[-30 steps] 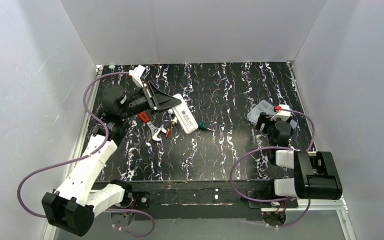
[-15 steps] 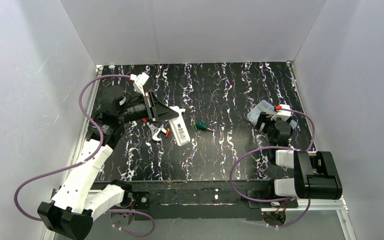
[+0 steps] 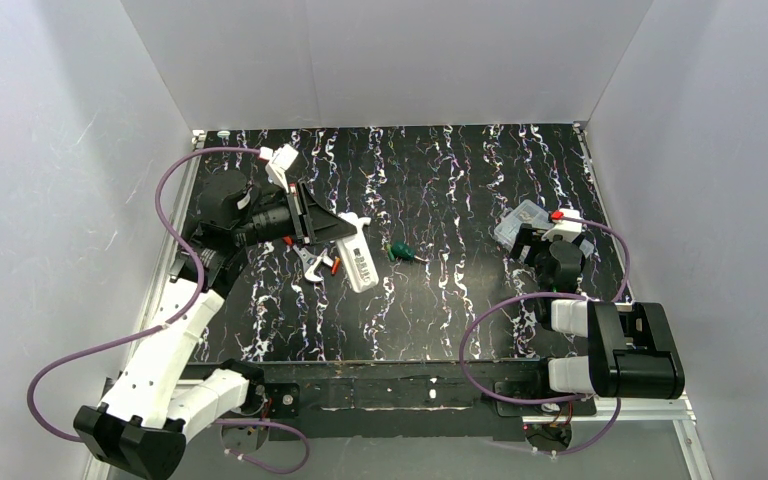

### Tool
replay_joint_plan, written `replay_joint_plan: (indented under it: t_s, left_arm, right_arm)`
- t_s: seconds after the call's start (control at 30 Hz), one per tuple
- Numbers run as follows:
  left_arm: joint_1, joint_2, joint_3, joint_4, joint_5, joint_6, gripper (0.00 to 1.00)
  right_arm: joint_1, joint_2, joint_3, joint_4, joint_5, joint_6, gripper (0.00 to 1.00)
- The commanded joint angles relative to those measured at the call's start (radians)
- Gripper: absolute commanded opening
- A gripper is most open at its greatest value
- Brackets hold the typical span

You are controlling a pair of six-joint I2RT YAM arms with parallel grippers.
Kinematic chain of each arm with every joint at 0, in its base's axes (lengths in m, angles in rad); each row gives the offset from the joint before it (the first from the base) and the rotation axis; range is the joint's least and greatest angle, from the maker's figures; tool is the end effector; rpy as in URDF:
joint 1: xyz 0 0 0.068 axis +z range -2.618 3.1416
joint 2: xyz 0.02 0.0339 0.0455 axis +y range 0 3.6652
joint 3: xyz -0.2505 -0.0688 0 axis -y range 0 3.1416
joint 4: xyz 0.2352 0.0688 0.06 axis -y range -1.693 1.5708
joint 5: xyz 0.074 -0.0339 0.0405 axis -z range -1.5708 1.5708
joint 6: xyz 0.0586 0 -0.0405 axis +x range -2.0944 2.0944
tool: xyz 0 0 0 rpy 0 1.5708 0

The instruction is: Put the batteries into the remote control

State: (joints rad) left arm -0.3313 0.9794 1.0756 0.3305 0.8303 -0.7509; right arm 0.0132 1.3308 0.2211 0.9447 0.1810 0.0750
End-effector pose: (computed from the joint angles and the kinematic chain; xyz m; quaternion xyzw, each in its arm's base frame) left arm 0.1864 -0.1099 0.4508 0.2285 0.5551 -0.5834 0.5470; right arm 0.2488 -0.0073 0.1513 0.0819 0.7577 -0.0405 0.6462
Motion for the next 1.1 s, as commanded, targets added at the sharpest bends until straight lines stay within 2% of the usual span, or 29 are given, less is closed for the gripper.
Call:
replay_joint_plan:
  t_s: [0.0,1.07]
  left_arm:
    - [-0.007,-0.026,0.022,0.033,0.046,0.014,0.0]
    - [-0.008,-0.031,-0.003,0.03,0.001,0.001,0.0]
  right_arm:
    - [-0.004,-0.007,0.034,0.043,0.018,0.002,0.93]
    - [-0.004,-0.008,0.035,0.043,0.018,0.003,0.95]
